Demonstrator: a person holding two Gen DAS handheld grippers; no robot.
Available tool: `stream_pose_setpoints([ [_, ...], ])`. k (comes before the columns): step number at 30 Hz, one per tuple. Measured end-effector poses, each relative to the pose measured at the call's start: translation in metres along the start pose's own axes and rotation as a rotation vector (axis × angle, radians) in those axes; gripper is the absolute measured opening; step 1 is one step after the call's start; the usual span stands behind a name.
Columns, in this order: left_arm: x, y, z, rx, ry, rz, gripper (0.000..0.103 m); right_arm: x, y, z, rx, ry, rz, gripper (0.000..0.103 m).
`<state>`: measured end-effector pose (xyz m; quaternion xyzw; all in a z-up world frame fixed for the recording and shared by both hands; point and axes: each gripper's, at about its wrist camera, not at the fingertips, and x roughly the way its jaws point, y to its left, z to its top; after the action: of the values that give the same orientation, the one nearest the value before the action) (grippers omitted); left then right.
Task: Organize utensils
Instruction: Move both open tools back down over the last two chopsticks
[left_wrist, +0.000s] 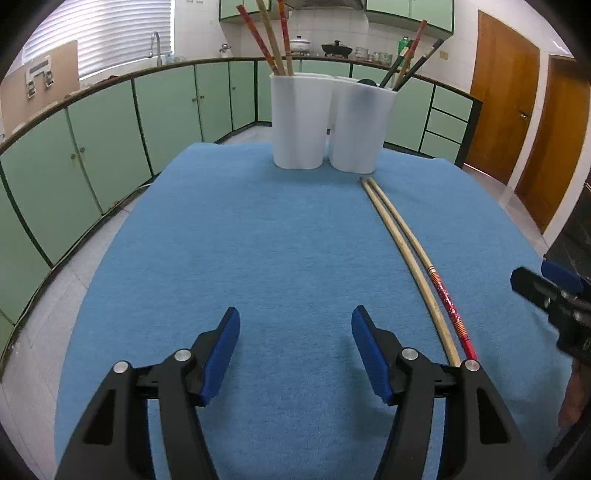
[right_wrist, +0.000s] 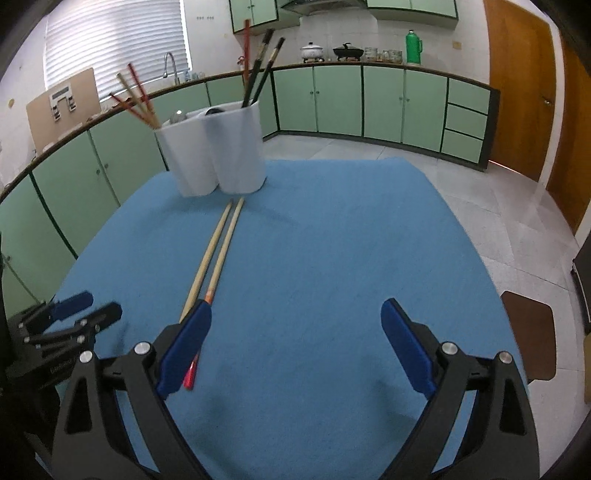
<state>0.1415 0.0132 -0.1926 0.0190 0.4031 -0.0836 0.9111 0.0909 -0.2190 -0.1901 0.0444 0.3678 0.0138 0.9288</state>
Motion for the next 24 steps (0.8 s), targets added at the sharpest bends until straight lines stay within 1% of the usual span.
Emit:
stream_pose_setpoints([
  [5,0.002,0.003,-0.004,0.001,0.039,0.015,0.062,-0.001,0.012,-0.012,-0.006,0.025,0.019,0.090],
  [6,0.002,0.005,-0.005,-0.003,0.047,0.021,0.062,-0.001,0.015,-0.014,-0.013,0.029,0.020,0.087],
  [7,0.003,0.007,-0.005,-0.007,0.049,0.024,0.062,-0.002,0.017,-0.017,-0.020,0.029,0.019,0.081],
  [9,0.003,0.012,-0.006,-0.019,0.057,0.035,0.062,-0.002,0.022,-0.020,-0.032,0.042,0.021,0.075],
  [14,0.002,0.021,-0.007,-0.032,0.068,0.056,0.062,-0.004,0.033,-0.024,-0.055,0.056,0.039,0.066],
  [16,0.002,0.024,-0.008,-0.035,0.071,0.064,0.062,-0.005,0.040,-0.026,-0.072,0.061,0.048,0.061],
  [17,0.002,0.026,-0.008,-0.036,0.072,0.064,0.062,-0.005,0.043,-0.027,-0.079,0.065,0.053,0.060],
  [20,0.001,0.027,-0.008,-0.036,0.070,0.060,0.062,-0.002,0.052,-0.029,-0.112,0.088,0.057,0.049],
  [22,0.000,0.028,-0.009,-0.035,0.070,0.060,0.062,0.000,0.054,-0.029,-0.122,0.102,0.059,0.037],
  [24,0.001,0.028,-0.009,-0.034,0.071,0.060,0.062,0.001,0.056,-0.030,-0.125,0.114,0.057,0.033],
])
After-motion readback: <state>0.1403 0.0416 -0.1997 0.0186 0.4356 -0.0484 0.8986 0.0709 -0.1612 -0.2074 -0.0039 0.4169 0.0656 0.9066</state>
